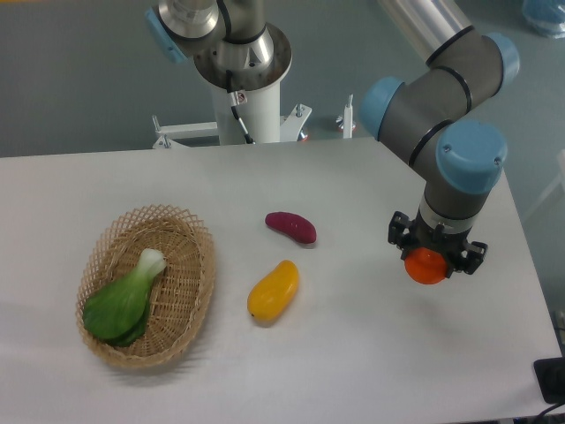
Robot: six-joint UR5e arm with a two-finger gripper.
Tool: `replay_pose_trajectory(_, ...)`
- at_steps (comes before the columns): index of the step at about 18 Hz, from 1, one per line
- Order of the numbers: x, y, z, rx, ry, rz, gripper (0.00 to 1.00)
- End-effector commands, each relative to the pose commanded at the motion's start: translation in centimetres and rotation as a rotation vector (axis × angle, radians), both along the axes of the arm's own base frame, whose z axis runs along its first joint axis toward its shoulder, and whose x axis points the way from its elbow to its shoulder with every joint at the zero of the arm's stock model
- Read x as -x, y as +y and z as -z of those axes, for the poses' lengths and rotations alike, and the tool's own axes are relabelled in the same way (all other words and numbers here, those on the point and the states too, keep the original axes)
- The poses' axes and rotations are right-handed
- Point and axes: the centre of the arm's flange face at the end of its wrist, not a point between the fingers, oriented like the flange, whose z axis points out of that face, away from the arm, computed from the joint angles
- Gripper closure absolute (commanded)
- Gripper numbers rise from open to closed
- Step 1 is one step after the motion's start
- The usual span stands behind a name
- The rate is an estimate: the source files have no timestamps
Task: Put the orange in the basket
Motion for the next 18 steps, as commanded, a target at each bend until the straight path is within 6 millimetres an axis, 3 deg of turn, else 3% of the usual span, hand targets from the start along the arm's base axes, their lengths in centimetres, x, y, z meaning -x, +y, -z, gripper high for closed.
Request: replay_pose_trajectory(18,-0.16,0.15,0.07,0.000,-0.001,-0.002,0.27)
